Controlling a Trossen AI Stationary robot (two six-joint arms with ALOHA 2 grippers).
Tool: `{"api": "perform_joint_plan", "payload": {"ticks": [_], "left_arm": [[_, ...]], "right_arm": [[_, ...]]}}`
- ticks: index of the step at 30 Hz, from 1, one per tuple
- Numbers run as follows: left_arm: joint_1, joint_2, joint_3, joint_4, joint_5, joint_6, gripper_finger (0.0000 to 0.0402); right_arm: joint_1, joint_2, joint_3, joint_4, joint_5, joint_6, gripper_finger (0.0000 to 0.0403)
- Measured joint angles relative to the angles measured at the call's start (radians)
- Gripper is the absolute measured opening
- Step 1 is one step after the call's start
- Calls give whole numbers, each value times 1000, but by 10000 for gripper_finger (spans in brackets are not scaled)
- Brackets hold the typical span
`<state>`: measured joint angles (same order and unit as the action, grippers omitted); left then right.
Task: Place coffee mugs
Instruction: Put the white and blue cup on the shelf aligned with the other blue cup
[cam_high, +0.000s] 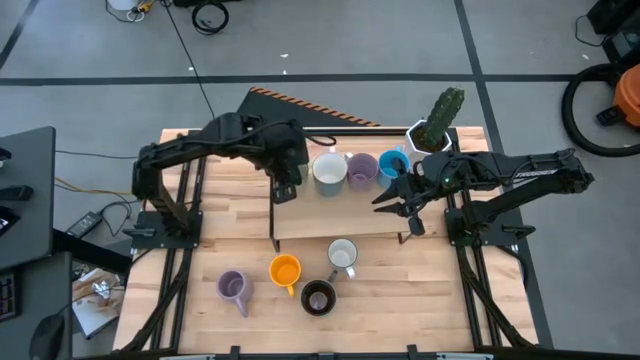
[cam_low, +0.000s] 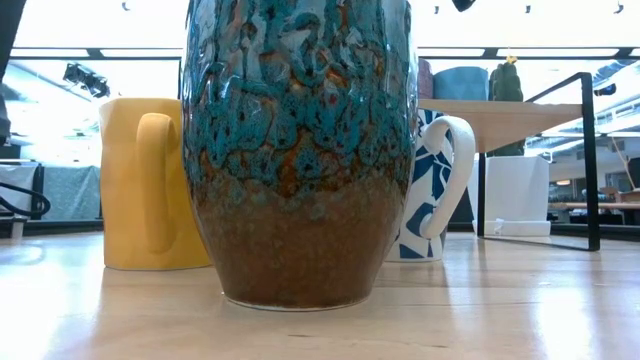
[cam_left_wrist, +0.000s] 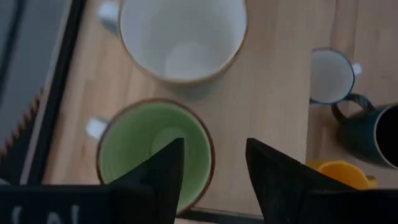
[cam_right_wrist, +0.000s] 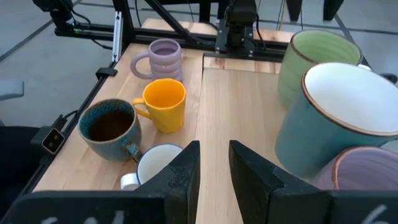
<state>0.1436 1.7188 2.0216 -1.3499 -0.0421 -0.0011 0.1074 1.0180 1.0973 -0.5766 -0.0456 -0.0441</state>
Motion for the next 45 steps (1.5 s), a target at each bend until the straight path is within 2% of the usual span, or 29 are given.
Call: {"api": "perform_joint_plan", "payload": {"ticks": [10, 18, 24, 30, 33, 41, 45], "left_arm": [[-108, -41, -1, 28, -148, 20, 157], [-197, -132, 0, 39, -273, 59, 143], [-189, -213, 0, 81, -253, 138, 142], [-149, -252, -3, 58, -140, 170, 142], [-143, -284, -116, 128, -126, 175, 142], [-147, -491, -669, 593, -40, 160, 142], [-147, -589, -828, 761, -31, 154, 142]], "right_arm": [[1, 6, 0, 9, 0, 10, 91], [12, 10, 0, 32, 0, 0, 91], [45, 9, 0, 46, -1, 3, 91], [72, 9, 0, 87, 1, 49, 91], [82, 9, 0, 91, 30, 64, 91], [101, 29, 0, 129, 114, 101, 91], [104, 69, 7, 151, 172, 98, 91]]}}
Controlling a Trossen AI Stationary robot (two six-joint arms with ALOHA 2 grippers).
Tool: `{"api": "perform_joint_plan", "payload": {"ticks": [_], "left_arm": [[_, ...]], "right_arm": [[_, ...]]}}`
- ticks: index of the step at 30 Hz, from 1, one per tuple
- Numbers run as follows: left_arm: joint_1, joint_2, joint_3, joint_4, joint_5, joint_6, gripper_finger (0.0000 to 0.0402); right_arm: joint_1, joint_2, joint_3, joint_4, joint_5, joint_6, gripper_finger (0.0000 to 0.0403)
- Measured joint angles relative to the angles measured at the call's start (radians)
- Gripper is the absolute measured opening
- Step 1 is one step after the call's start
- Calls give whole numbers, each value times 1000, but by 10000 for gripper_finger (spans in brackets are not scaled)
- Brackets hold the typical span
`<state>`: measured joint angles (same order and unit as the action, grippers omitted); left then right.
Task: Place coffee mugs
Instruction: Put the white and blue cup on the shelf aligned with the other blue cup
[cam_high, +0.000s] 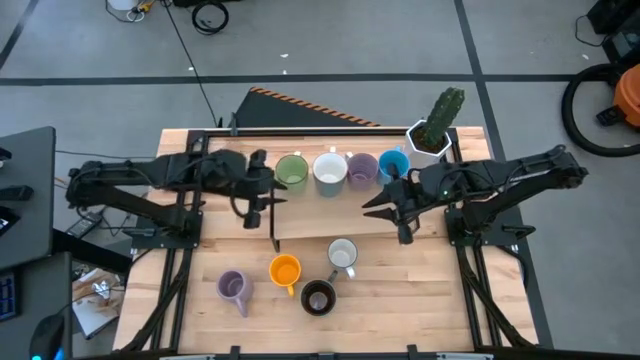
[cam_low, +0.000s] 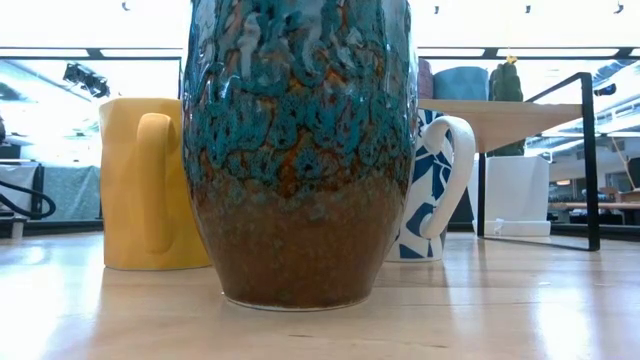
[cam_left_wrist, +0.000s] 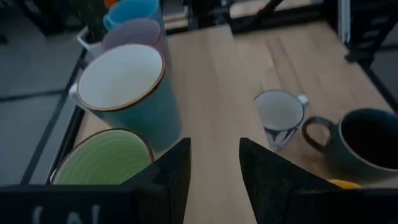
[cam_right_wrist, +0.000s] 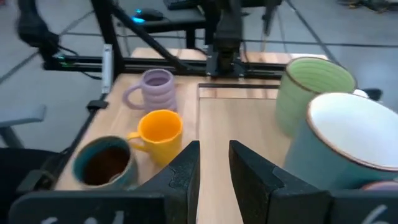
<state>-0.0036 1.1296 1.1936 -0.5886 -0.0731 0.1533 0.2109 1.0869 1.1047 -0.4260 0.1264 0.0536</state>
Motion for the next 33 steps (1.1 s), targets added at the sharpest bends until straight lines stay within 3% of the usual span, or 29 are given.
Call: {"api": "perform_joint_plan", "payload": {"ticks": [11, 18, 26, 33], "left_arm": [[1, -284, -326, 198, 52, -42, 142], [-23, -462, -635, 489, 66, -152, 142], [-85, -525, -915, 774, 27, -246, 142], [-137, -529, -1007, 876, -66, -249, 142]], "right_arm": [[81, 217, 147, 12, 159, 44, 91], [170, 366, 245, 6, 258, 107, 91], [264, 525, 402, -1, 363, 129, 91], [279, 661, 549, -134, 428, 249, 91]]}}
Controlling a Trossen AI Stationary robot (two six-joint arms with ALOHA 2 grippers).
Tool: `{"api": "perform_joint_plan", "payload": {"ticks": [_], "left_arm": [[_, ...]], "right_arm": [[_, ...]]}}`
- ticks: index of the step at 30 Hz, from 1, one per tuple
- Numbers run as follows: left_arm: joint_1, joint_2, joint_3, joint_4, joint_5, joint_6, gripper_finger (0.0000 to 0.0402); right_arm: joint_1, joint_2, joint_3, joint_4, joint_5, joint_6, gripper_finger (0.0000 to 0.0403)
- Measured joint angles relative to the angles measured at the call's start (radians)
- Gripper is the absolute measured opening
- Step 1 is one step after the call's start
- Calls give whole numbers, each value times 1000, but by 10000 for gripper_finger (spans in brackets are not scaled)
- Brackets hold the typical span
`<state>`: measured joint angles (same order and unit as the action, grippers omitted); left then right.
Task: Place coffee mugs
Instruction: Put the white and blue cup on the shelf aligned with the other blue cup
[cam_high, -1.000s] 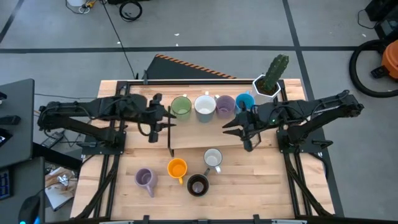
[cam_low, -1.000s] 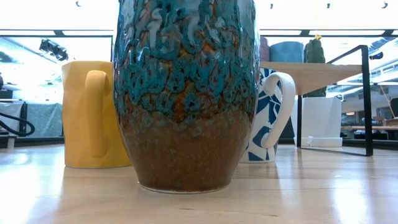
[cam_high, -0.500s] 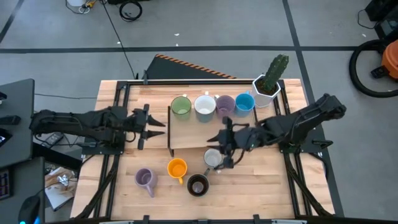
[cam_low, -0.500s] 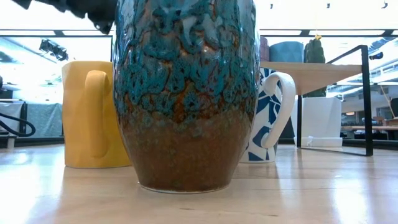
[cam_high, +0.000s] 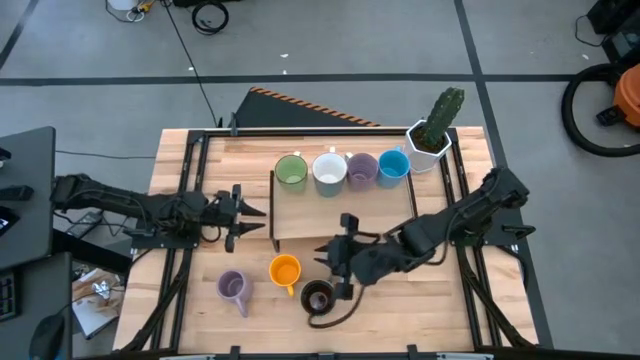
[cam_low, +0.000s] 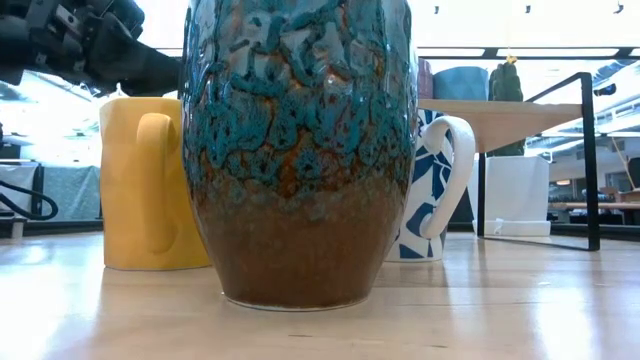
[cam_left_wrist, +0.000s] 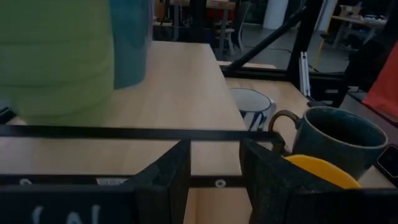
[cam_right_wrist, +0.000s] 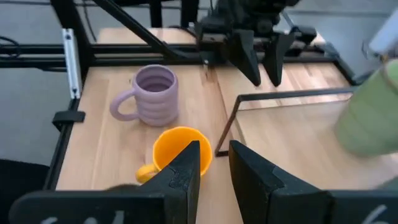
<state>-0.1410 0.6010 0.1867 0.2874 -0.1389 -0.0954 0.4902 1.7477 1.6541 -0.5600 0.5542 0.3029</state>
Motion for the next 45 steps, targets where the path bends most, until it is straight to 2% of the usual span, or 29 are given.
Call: {"api": "perform_joint_plan", "payload": {"ticks": [7, 12, 21, 26, 30, 34, 38, 45], "left_arm": [[-43, 0, -61, 49, -6, 2, 142], [-48, -20, -61, 79, -11, 33, 142], [-48, -125, -62, 25, -22, 78, 142], [-48, -132, -62, 12, -22, 77, 142], [-48, -130, -62, 8, -22, 75, 142], [-48, -130, -62, -22, -22, 61, 142], [-48, -130, -62, -25, -22, 54, 142], [-48, -130, -62, -34, -22, 54, 142]], "right_arm": [[-20, 128, 166, -165, -50, 115, 91], [-22, 186, 233, -218, -95, 161, 91], [9, 199, 249, -327, -189, 246, 91], [20, 213, 251, -443, -260, 337, 91], [20, 233, 248, -579, -247, 375, 91], [5, 254, 242, -633, -254, 377, 93], [-11, 266, 241, -652, -265, 379, 114], [-29, 320, 239, -660, -305, 345, 192]]}}
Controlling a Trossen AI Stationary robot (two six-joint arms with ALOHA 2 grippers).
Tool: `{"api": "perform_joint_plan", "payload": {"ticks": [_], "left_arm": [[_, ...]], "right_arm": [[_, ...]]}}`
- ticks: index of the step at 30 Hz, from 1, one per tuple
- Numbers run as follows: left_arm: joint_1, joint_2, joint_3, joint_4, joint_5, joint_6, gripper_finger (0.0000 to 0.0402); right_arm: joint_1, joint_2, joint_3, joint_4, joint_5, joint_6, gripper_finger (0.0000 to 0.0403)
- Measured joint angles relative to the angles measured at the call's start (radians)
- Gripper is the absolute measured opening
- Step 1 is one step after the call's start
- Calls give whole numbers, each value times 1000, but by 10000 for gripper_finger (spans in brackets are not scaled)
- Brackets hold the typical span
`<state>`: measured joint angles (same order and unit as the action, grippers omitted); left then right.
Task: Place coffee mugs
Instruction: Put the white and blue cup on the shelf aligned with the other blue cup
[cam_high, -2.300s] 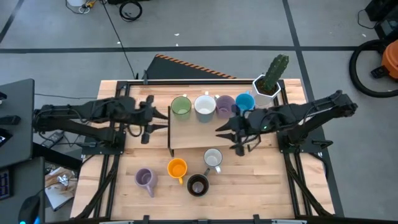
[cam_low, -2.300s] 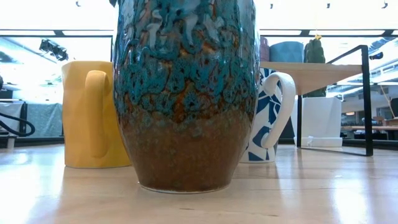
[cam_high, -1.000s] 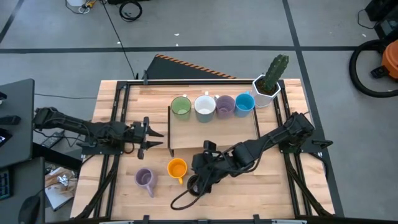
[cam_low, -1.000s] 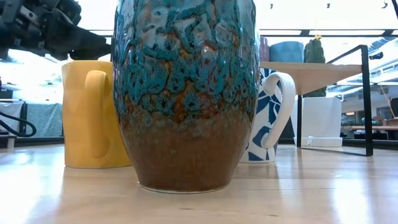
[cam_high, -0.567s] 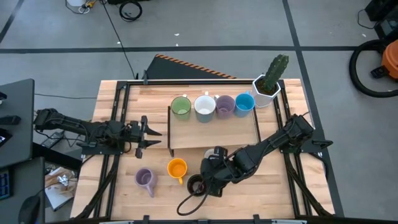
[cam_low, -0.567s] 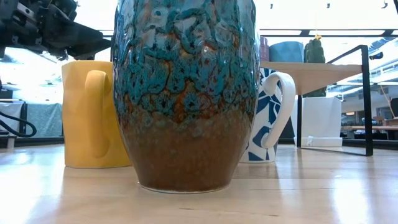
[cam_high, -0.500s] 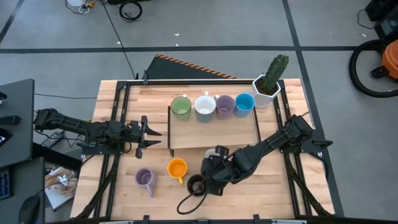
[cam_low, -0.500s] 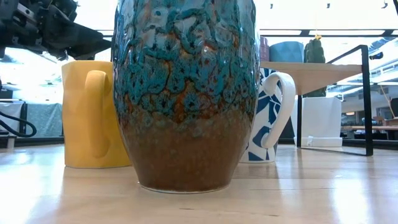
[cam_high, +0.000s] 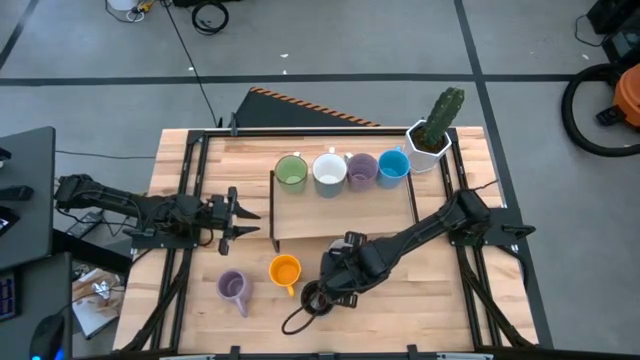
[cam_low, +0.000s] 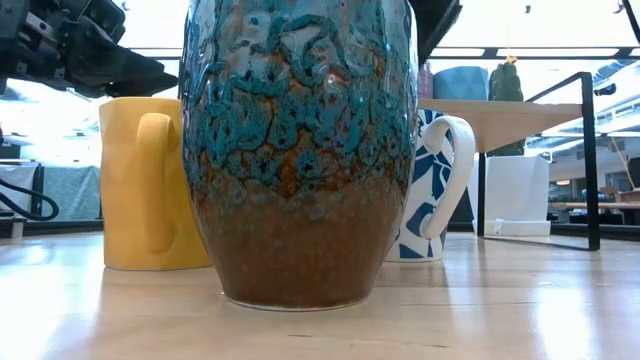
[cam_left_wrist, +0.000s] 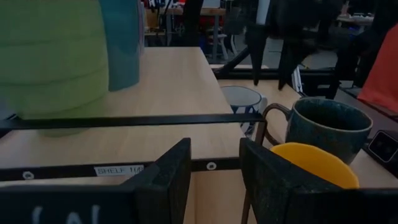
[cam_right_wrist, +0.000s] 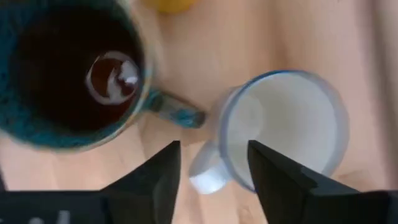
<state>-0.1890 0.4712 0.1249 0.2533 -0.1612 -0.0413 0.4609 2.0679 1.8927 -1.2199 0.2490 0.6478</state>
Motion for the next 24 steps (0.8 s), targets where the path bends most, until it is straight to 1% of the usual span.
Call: {"api": "perform_joint_plan", "payload": {"ticks": [2, 4, 8, 17, 24], "left_arm": [[0, -1, 0, 0, 0, 0, 142], [0, 0, 0, -3, 0, 0, 142], [0, 0, 0, -3, 0, 0, 142], [0, 0, 0, -13, 0, 0, 142], [0, 0, 0, -13, 0, 0, 142]], "right_arm": [[-1, 16, 0, 2, -32, -12, 207], [-3, 27, 0, -5, -36, -14, 214], [-4, 41, -3, -17, -7, -19, 210], [3, 77, -17, -47, 18, -48, 171], [3, 77, -19, -39, 11, -45, 118]]}}
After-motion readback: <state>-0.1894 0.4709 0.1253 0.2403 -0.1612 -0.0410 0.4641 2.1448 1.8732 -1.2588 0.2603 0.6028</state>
